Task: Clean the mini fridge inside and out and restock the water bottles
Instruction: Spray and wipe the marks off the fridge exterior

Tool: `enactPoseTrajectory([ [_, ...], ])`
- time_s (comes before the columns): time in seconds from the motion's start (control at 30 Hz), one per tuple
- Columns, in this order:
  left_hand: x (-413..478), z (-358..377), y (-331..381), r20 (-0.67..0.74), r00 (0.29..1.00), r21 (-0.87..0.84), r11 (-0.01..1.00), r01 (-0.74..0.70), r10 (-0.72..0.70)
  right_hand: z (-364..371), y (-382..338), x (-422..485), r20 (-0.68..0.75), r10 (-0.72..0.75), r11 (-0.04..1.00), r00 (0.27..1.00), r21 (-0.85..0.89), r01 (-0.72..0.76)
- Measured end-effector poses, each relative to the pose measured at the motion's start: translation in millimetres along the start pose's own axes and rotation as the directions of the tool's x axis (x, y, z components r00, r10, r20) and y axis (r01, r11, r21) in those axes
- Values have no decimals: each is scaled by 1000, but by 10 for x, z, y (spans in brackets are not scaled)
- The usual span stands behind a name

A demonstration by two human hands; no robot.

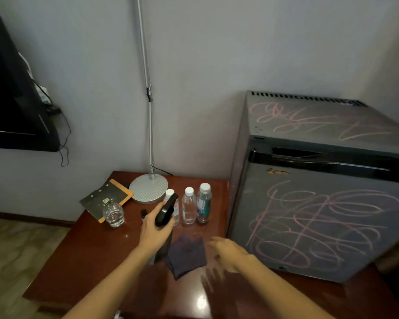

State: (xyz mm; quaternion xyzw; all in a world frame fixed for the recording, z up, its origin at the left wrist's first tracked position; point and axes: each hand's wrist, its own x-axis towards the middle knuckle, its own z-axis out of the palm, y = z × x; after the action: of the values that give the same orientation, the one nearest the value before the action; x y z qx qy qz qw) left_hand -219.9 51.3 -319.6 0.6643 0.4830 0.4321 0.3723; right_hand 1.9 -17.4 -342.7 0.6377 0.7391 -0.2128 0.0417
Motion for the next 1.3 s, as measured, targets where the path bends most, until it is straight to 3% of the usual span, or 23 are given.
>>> enactPoseTrajectory([
  [0.27, -958, 837, 948, -11, 990, -47, 989, -141, 140, 46, 558, -1326, -33, 93, 995, 995, 21, -93],
  [0.43, -1387, 1475, 1427, 57, 991, -88, 989, -118, 124, 181, 971, -2138, -35, 184, 981, 982, 63, -181],
  [0.67, -1848, 2085, 1881, 128, 989, -13, 997, -79, 80, 230, 1500, -3128, -81, 360, 929, 929, 124, -349],
  [0.9, -2098, 2259, 2069, 146, 983, 4, 994, -112, 111, 228, 1732, -3632, -190, 474, 880, 860, 79, -468],
  [1.3, -2265, 2114, 2175, 115, 991, 64, 995, -74, 67, 150, 1566, -3782, -310, 429, 899, 848, 52, -436],
])
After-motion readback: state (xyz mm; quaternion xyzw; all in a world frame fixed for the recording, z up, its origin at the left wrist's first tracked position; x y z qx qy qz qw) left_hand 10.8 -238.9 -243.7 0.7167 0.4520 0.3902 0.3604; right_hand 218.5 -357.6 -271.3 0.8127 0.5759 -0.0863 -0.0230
